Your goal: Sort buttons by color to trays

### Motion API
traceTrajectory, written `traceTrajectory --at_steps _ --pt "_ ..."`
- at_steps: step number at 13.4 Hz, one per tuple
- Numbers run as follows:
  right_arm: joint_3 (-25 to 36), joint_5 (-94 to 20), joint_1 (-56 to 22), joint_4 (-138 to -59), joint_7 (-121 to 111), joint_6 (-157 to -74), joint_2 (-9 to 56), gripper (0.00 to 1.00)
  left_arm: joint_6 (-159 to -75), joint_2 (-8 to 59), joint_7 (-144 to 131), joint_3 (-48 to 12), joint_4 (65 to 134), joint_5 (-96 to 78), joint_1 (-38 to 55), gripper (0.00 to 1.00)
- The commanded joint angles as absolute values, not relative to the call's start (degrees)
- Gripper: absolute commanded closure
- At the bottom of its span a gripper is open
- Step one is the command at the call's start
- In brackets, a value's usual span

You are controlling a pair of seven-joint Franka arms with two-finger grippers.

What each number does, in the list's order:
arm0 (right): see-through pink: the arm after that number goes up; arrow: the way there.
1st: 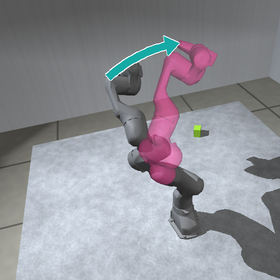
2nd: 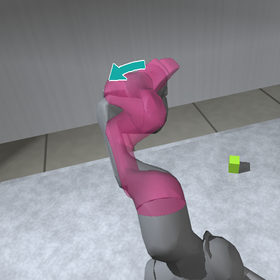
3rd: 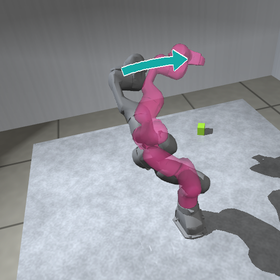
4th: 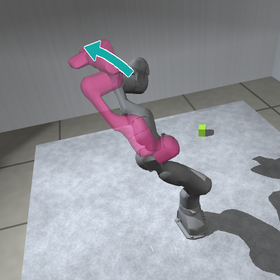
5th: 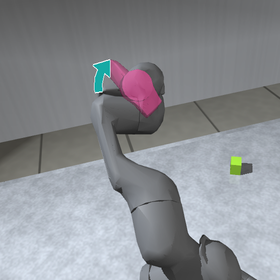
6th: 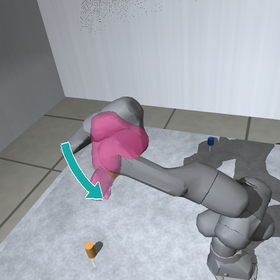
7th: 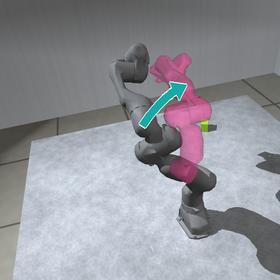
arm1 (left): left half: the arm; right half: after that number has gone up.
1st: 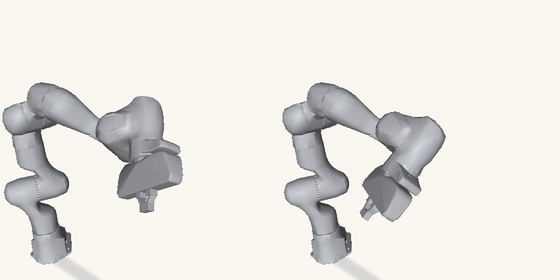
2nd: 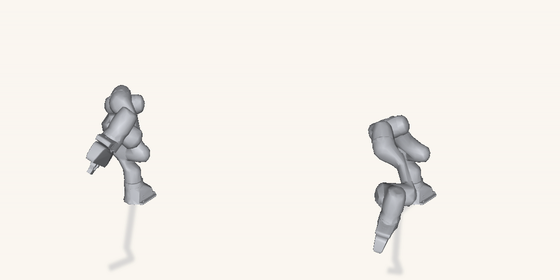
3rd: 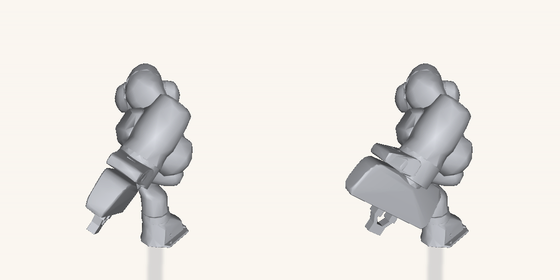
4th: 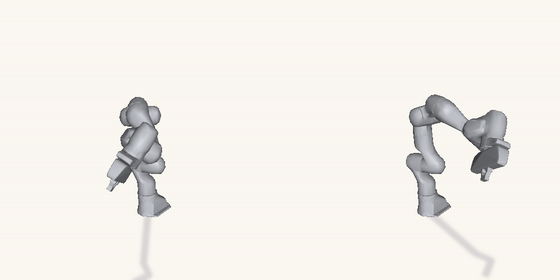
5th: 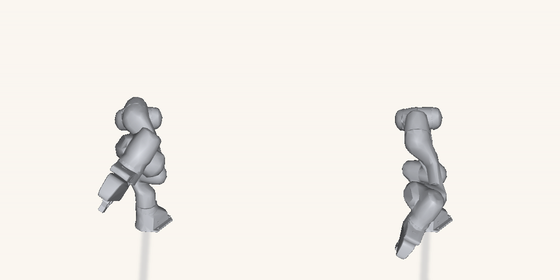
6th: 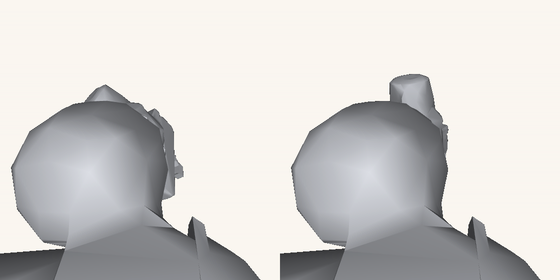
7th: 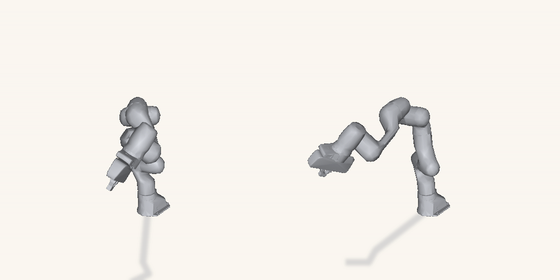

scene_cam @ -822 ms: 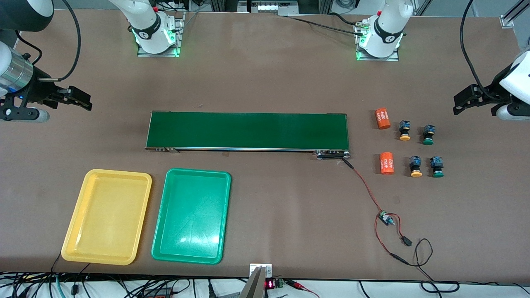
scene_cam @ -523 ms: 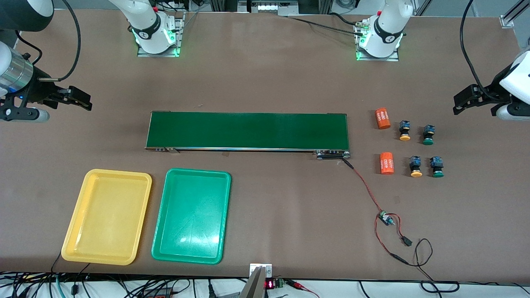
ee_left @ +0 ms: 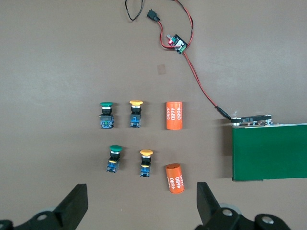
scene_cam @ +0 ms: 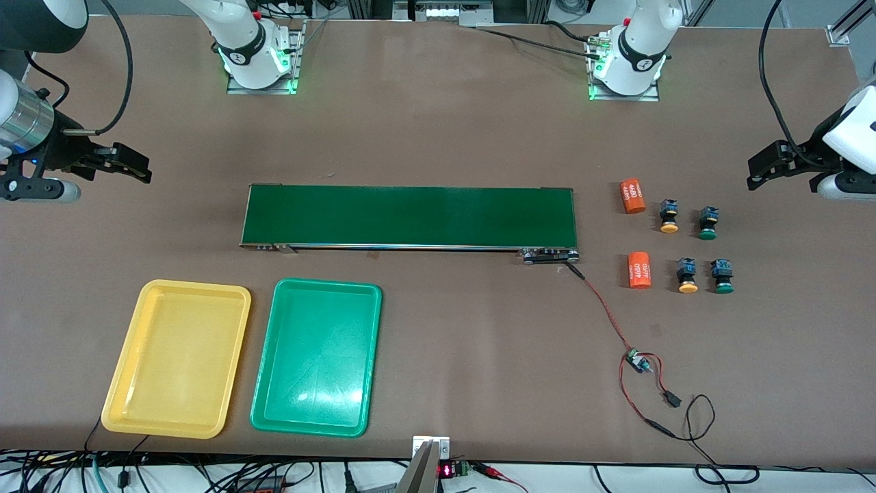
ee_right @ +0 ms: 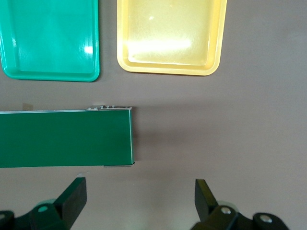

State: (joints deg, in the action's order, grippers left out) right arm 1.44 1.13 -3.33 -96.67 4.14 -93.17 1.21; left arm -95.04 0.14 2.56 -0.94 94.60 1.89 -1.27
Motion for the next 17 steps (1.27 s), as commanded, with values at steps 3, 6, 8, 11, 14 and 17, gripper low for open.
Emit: traceTrajectory --at_steps 3,6,8,11,14,17 --pt "1.5 1.0 -3.3 -96.8 4.4 -93.5 1.1 0.0 -90.7 6.0 2.7 -1.2 90.1 2.2 -1.5 0.0" --pt "1.5 1.0 -3.4 -96.8 4.4 -93.5 1.1 0.0 -90.3 8.4 2.6 -1.1 92.2 2.2 -1.8 0.0" --pt "1.5 1.0 -3.4 -96.8 4.4 -93.5 1.1 0.0 -91.3 10.9 2.5 -1.2 94.7 2.2 -1.7 0.0" --pt "1.5 1.0 -3.4 -96.8 4.4 -93.5 1.1 0.0 -100.5 12.7 2.9 -1.3 101.7 2.3 -1.1 0.0" --pt "1.5 0.9 -3.5 -96.8 4.6 -93.6 1.1 0.0 -109.3 16.6 3.1 -1.3 107.1 2.8 -1.1 0.0" --pt "1.5 0.9 -3.5 -96.8 4.6 -93.6 1.1 0.0 -125.8 19.2 4.2 -3.2 113.5 2.8 -0.9 0.0"
